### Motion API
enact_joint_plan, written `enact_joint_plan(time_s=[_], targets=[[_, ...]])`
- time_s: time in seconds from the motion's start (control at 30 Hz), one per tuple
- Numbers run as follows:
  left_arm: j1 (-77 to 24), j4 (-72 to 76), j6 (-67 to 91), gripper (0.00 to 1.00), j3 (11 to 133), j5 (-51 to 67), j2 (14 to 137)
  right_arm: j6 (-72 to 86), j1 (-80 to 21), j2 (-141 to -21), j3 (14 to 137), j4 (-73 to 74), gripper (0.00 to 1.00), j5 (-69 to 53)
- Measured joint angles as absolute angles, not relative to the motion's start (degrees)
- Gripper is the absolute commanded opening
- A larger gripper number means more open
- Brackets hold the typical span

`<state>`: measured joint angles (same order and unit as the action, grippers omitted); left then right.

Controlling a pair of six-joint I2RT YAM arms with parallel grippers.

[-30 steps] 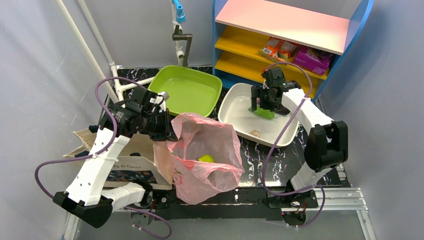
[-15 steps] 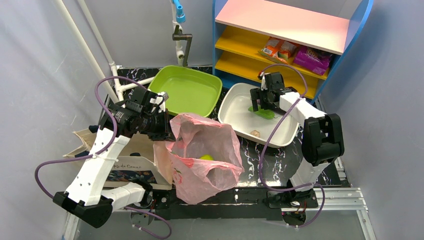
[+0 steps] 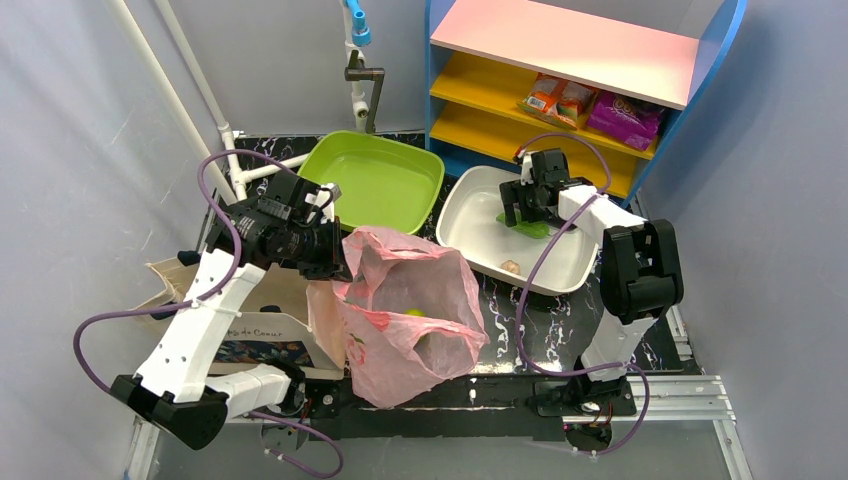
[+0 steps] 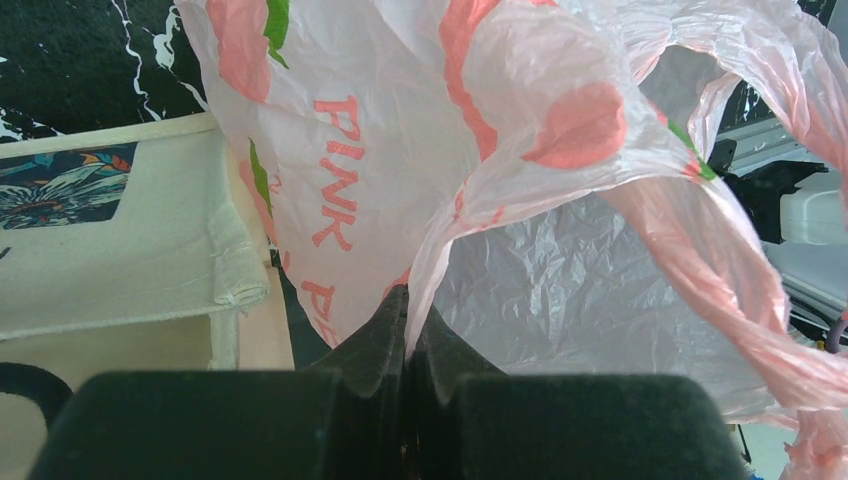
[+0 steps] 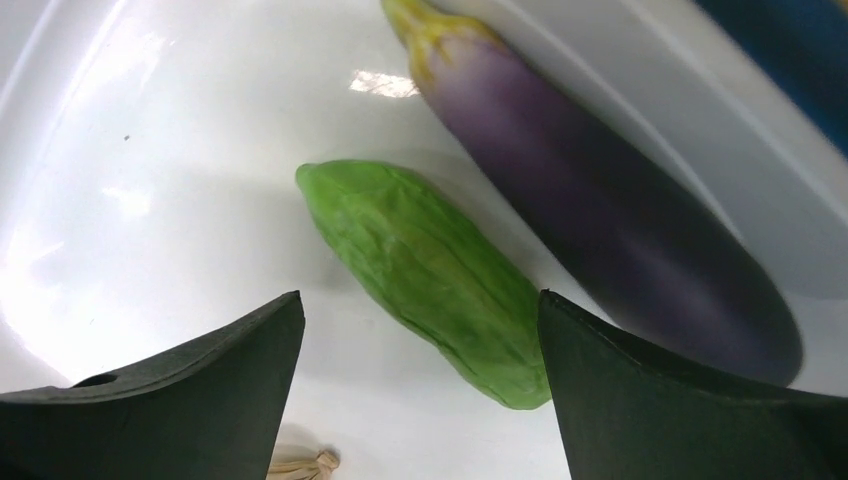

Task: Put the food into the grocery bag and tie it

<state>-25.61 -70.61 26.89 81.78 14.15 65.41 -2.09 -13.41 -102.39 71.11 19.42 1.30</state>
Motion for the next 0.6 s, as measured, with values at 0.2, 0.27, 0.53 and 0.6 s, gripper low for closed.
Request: enact_joint_plan(time_s=[0.2,0.27,0.53,0.6], targets=[[-25.61,-70.48,26.72,0.00,81.80,14.24,65.80,-0.51,-13.41,-102.30,69.41,19.90,0.91,-3.73],[-25.61,-70.32,26.61,0.00,81.80,14.48,65.93,0.84,-13.41,-102.04,68.64,20.14,0.90,-4.97],[-25.61,-69.60,26.61,0.00,81.78,16.01,65.95,6.17,-18.02,-97.65,67.29,22.65,0.90,-7.33],[-25.61,-69.41,26.63,0.00,81.78,16.32,65.87,8.29,-20.78,-95.61,67.35,22.72,0.90,-5.63]])
